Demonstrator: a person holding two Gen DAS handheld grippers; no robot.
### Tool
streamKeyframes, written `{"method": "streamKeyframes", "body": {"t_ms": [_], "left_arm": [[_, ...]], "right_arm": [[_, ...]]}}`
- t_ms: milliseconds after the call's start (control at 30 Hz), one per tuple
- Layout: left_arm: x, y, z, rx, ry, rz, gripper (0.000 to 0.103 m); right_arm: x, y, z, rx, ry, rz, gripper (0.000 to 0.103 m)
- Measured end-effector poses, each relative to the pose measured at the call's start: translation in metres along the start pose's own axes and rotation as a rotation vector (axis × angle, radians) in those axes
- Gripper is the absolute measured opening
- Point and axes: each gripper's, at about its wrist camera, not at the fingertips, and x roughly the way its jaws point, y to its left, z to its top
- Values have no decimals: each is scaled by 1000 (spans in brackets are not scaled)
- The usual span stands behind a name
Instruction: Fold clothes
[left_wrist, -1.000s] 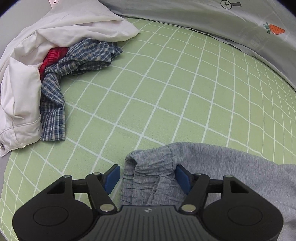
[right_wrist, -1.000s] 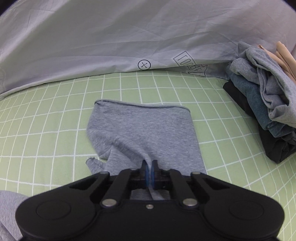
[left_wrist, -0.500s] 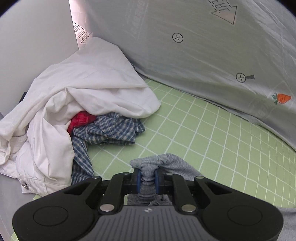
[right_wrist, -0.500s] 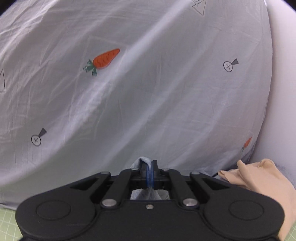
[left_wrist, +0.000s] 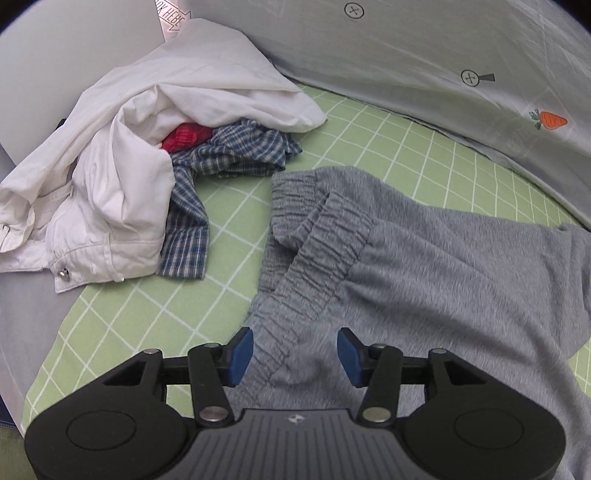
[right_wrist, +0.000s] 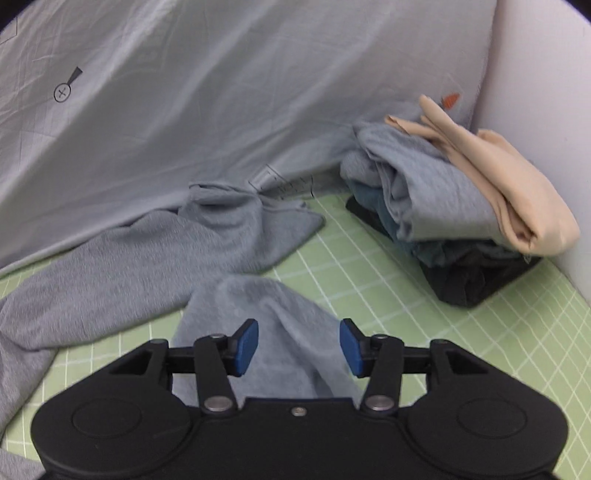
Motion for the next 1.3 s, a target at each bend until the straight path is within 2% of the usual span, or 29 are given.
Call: {"method": "streamKeyframes", "body": {"t_ms": [100,267,367,567,600,633,667,700,733,833,967,1033,1100,1233,1300], "left_arm": [[3,7,-26,-5,52,27,54],[7,18,-48,-69,89,-12,56],[11,16,-51,-77,100,-18,57],[17,18,-53,-133,79,-11,58],[17,17,-52,-134,72,2,53],[17,16,-52,-138,65,13,38],[16,18,-51,-149,59,16,27],[15,20,-51,-161,53,19,8],[15,22,-51,-172,47,22,8],[6,33,-50,-229,15,21,6],[-37,51,-43,-259,-97,5,4],[-59,61,-42,-262,-154,41,4],[-72,74,-42,-282,-188,84,4],[-60,88,-54,-221,-150,265,4],[-47,94,-65,-195,-63,276,7]], "right_arm": [[-10,-17,-46,56,78,-22,50],[-22,-38,-95,175,163,-43,50],[-23,-45,-106,222,170,-45,50],[-16,-43,-98,225,175,-28,50],[-16,-42,-98,213,175,-22,48],[-16,-41,-98,200,175,-15,41],[-16,-40,-97,188,175,-9,27],[-16,-39,-97,175,175,-2,14],[-17,-38,-97,165,173,5,3],[-29,-42,-97,190,123,21,2],[-66,-53,-87,206,24,9,2],[-83,-59,-82,205,-7,8,2],[-95,-60,-84,186,10,44,2],[-106,-53,-100,133,91,111,2],[-99,-44,-113,86,154,106,3]]}}
